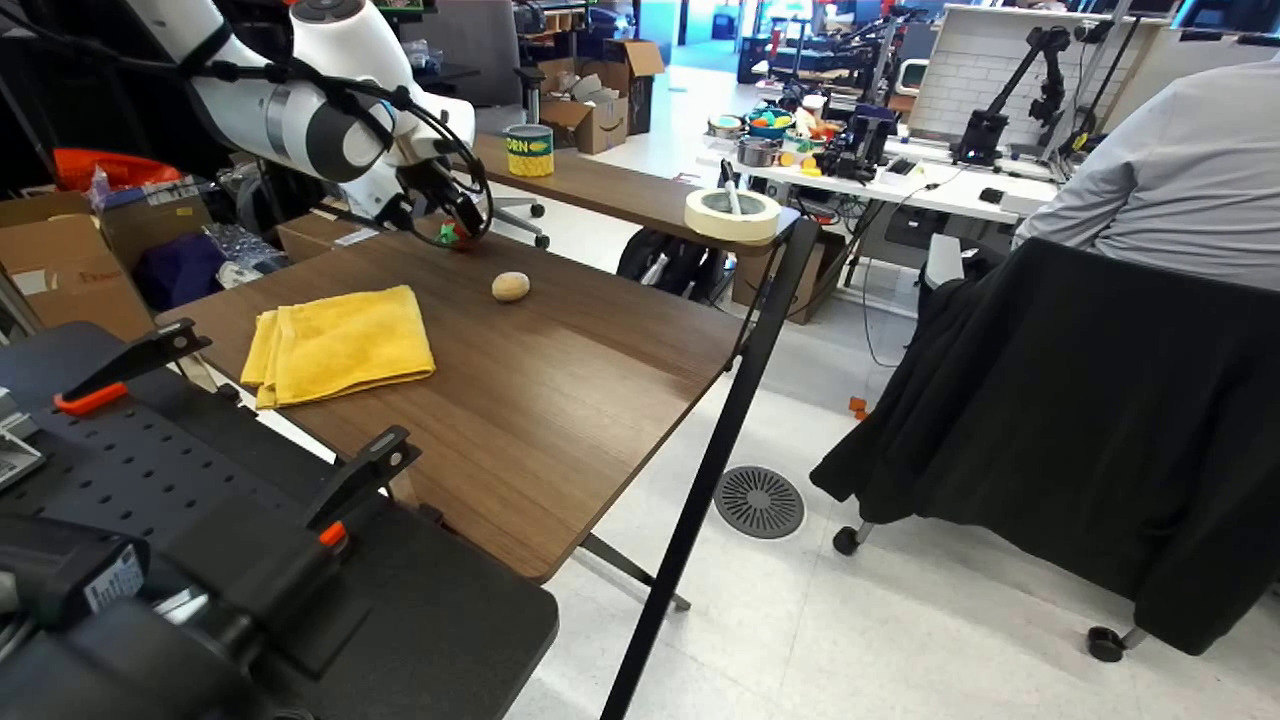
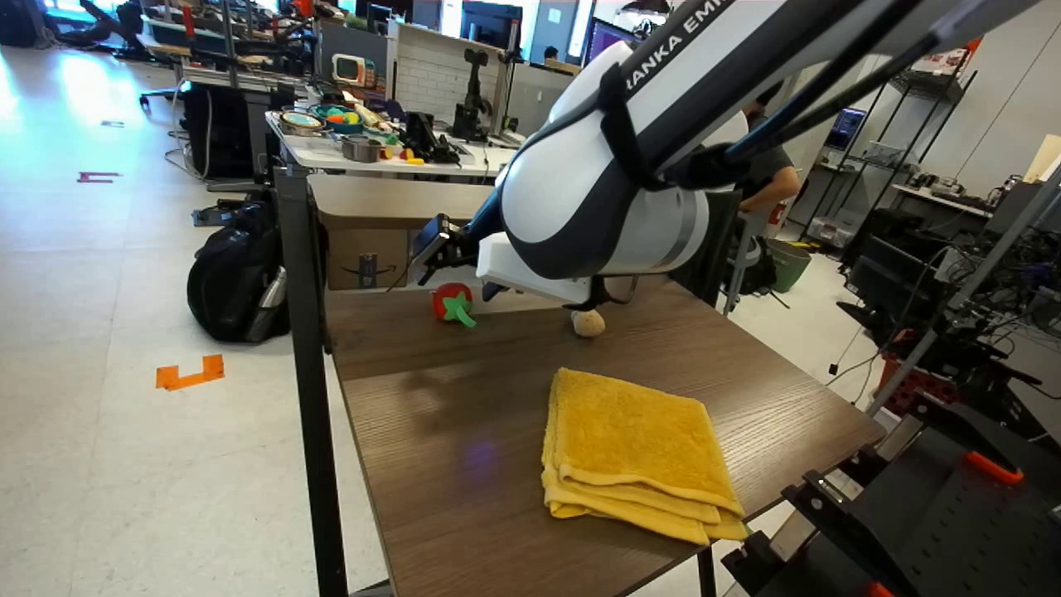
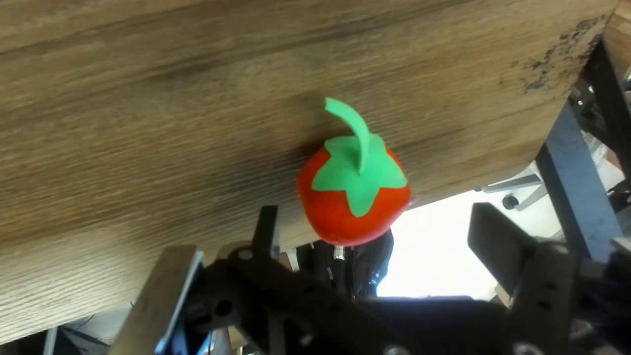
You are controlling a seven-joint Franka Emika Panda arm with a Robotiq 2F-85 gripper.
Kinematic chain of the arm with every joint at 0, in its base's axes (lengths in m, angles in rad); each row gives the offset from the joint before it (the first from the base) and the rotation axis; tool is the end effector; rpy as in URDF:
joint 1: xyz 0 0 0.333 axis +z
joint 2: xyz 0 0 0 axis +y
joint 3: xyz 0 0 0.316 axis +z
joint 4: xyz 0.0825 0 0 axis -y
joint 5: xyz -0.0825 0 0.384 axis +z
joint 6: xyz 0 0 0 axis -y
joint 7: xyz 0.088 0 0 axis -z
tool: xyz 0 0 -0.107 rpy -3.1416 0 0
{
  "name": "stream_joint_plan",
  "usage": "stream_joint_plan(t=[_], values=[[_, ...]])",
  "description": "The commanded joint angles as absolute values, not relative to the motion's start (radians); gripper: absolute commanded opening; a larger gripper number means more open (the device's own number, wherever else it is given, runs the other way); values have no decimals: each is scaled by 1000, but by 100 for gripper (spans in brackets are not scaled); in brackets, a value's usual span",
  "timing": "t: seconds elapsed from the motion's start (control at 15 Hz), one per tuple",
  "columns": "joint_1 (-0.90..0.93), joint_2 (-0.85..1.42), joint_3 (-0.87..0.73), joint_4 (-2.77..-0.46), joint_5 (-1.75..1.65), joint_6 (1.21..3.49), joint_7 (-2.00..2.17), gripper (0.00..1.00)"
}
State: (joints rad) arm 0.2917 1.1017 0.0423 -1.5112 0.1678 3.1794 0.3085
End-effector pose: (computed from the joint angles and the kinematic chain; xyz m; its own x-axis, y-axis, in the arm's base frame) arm 0.6821 0.2135 0.0685 0.8582 -0.2244 0.4617 -0.1023 -0.9561 -0.2746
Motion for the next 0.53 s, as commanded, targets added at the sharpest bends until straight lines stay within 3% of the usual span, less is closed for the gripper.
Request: stream_joint_plan(t=[0.0, 0.47], values=[[268, 1148, 67, -1451, 175, 3192, 274, 65], [246, 1160, 114, -1435, 176, 3167, 268, 14]])
